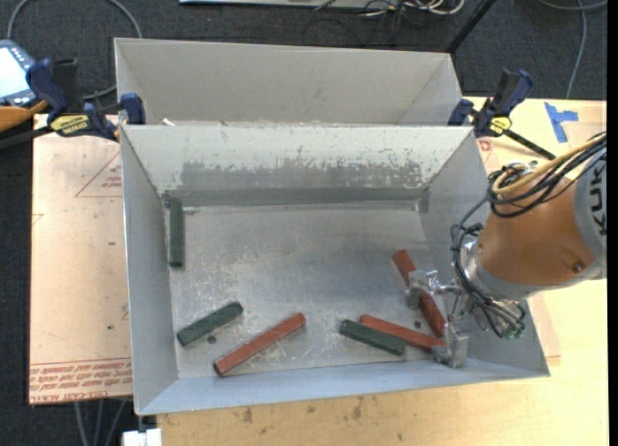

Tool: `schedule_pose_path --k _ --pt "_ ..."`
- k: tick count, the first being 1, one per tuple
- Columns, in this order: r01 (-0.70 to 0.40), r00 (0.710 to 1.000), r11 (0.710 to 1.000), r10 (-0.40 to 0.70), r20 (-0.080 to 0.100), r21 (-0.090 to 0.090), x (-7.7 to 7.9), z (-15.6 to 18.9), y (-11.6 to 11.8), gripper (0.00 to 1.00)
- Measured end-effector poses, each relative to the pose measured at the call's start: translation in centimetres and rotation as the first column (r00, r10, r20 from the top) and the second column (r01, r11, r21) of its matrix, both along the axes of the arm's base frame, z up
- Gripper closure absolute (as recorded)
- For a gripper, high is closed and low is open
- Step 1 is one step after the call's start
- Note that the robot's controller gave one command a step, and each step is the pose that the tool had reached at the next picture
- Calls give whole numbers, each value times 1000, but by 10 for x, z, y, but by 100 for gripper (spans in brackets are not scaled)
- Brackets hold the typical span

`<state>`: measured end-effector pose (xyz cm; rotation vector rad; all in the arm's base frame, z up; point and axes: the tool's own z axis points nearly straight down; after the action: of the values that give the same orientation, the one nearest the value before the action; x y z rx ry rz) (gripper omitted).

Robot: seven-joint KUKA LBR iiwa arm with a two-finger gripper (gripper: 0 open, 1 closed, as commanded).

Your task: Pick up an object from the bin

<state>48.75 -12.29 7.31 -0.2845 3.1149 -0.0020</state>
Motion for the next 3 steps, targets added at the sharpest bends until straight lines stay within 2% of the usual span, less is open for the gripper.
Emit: schedule_pose_path --k 1,2,3 --pt "285 958 959 -285 -13 4 10 -3 69 0" --pt "393 920 920 -393 -3 6 -6 -1 112 0" --pt "393 919 919 -393 -13 1 -8 -2 111 100"
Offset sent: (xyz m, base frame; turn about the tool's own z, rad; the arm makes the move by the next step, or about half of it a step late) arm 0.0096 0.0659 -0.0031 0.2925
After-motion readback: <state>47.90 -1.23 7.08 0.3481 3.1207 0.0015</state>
